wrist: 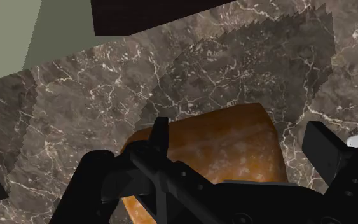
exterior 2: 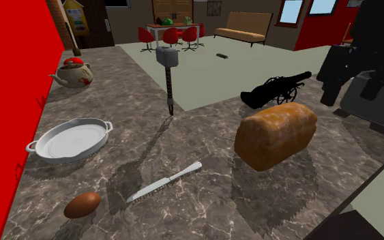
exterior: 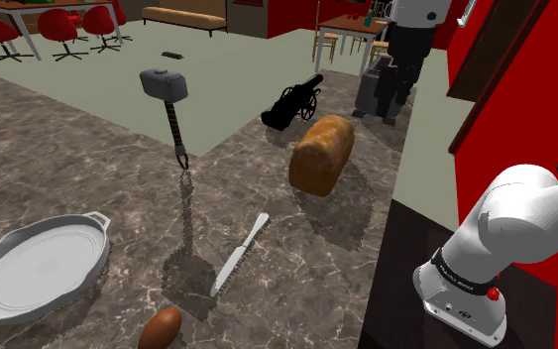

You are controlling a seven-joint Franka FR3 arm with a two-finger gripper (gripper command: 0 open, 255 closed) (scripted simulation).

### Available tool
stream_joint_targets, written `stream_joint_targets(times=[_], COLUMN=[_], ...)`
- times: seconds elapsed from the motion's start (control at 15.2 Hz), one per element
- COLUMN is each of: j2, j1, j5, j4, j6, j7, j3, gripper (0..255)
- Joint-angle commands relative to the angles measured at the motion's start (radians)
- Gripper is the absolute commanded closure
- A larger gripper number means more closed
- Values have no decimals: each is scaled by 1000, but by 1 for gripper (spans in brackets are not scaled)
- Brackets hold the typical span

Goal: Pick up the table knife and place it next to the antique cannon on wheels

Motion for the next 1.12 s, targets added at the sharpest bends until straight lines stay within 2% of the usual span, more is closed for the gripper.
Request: stream_joint_targets(times=[0.0,0.53,1.06], j2=[0,-62,23], j1=[0,-14,-50], j5=[0,173,332], j4=[0,-136,-152], j6=[0,97,249], j7=[0,398,793], j3=[0,218,470], gripper=[0,0,0])
